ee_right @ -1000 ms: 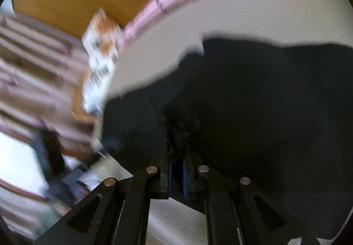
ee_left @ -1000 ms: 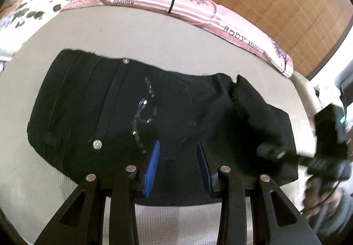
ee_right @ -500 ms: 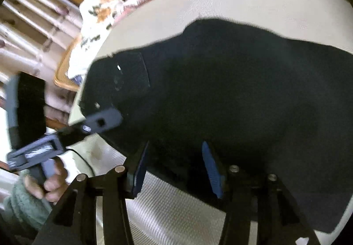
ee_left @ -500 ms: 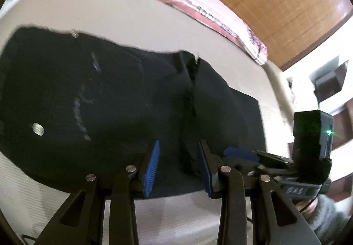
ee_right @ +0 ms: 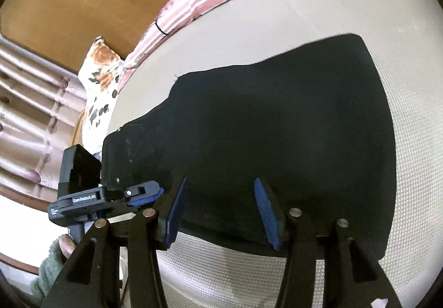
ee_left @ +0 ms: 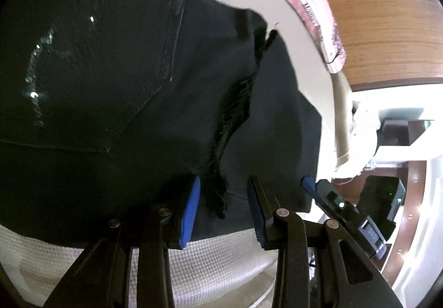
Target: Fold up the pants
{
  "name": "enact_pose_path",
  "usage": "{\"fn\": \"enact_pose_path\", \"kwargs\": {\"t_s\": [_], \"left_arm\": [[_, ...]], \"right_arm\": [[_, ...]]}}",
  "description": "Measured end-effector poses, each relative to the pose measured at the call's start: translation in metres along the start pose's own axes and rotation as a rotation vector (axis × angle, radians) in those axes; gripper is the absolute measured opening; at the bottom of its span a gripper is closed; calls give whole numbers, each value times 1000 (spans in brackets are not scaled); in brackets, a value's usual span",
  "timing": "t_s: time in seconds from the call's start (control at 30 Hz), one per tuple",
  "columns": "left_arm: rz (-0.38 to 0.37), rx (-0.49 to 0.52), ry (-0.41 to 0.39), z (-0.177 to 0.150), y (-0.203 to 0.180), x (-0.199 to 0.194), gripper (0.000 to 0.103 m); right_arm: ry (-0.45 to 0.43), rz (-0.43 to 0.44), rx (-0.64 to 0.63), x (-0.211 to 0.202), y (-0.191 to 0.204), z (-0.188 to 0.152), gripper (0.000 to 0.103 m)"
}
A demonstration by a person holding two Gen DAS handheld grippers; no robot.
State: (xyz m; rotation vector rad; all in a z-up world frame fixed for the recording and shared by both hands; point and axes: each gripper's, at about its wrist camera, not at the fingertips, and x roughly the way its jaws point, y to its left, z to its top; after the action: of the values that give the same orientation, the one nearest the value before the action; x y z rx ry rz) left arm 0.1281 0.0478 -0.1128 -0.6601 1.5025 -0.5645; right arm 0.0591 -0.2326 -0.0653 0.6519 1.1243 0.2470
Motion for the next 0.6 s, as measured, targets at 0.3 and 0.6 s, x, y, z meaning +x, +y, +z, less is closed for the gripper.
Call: {"fn": "enact_pose_path", "kwargs": {"t_s": [0.3, 0.6], "left_arm": [[-60, -34, 43, 3, -6, 21, 36], [-8, -10, 11, 4, -15, 30, 8]], "right_arm": [[-5, 17, 35, 5, -8, 3, 48], [-2, 3, 49, 5, -13, 0, 48]]}}
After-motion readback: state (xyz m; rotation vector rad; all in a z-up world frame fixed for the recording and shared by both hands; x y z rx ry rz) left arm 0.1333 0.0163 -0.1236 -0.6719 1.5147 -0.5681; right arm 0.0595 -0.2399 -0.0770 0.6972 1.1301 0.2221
